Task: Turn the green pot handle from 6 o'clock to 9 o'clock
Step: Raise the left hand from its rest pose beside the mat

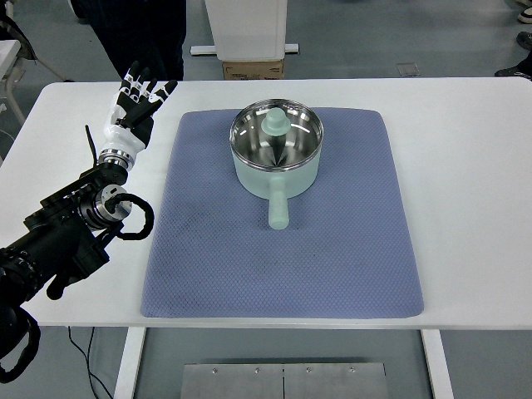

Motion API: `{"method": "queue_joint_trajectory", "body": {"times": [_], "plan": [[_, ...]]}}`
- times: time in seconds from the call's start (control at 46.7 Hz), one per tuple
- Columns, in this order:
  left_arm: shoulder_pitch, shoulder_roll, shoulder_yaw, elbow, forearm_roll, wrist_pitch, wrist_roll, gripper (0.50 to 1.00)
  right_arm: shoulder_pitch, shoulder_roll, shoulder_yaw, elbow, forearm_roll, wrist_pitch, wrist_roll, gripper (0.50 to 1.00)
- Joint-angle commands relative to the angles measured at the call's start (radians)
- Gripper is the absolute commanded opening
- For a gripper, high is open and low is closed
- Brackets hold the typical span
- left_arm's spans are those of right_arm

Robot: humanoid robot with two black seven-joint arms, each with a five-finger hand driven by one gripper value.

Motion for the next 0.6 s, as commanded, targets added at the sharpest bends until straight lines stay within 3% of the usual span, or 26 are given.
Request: {"method": "queue_joint_trajectory", "body": {"times": [0.0, 0.578], "plan": [[0.002, 0.0, -0.008, 0.0, 0.002, 0.0, 0.0, 1.0, 0.0, 0.0, 0.0, 0.0, 0.0, 0.0, 0.0, 1.0], [-0.003, 0.006, -0.011, 0.0, 0.011, -0.003, -0.003, 1.0, 0.0, 0.0, 0.0, 0.0, 0.0, 0.0, 0.0, 1.0]]}}
